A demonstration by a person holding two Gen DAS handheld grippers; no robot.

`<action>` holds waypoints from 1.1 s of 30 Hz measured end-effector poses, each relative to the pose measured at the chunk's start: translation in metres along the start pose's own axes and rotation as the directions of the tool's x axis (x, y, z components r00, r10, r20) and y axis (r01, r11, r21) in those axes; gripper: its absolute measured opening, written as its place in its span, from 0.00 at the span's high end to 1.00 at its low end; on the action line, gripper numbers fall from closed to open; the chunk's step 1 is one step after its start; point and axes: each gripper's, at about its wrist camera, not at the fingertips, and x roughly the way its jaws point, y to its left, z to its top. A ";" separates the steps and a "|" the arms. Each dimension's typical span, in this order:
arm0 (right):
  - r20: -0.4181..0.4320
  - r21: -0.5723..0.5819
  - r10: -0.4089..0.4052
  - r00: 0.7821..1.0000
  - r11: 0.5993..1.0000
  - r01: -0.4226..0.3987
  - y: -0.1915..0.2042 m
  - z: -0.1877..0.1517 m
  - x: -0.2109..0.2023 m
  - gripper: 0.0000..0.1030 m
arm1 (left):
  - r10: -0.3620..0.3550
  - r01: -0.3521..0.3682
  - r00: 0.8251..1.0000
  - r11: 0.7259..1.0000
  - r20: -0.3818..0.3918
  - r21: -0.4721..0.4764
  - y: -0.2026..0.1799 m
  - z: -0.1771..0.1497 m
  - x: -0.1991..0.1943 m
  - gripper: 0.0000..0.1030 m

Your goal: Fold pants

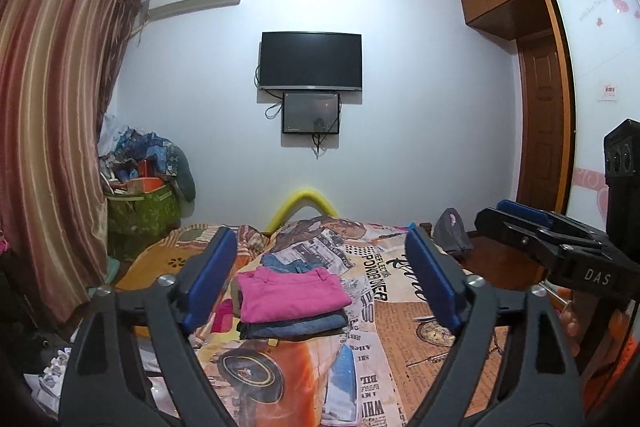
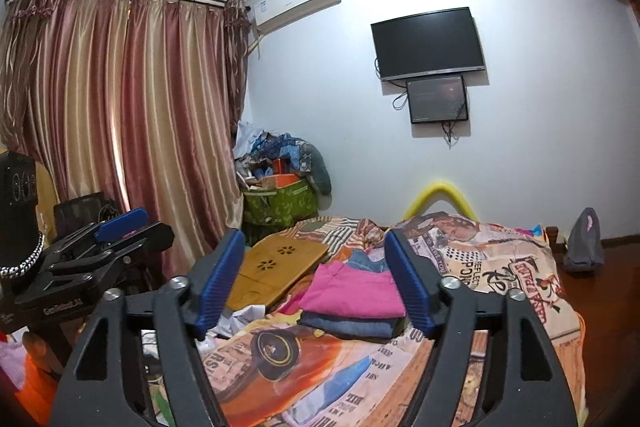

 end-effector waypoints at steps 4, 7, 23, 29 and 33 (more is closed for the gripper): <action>-0.001 -0.004 -0.034 0.999 0.999 0.034 0.002 -0.003 -0.003 0.22 | 0.000 0.000 1.000 1.000 0.000 -0.015 0.004 -0.004 -0.004 0.04; 0.006 -0.003 -0.049 0.999 0.999 0.049 0.006 -0.004 -0.009 0.12 | 0.014 -0.014 1.000 1.000 0.004 -0.024 0.006 -0.006 -0.006 0.00; 0.007 0.000 -0.108 0.994 0.994 0.108 0.004 -0.013 -0.017 0.00 | 0.043 -0.043 0.999 0.999 -0.029 -0.024 0.007 -0.020 0.002 0.00; 0.001 -0.001 -0.109 0.994 0.994 0.109 0.008 -0.015 -0.019 0.00 | 0.043 -0.044 0.999 0.999 -0.033 -0.024 0.007 -0.021 0.004 0.00; -0.007 -0.004 -0.111 0.994 0.994 0.111 0.009 -0.017 -0.018 0.00 | 0.042 -0.042 0.999 0.999 -0.035 -0.017 0.005 -0.022 0.006 0.00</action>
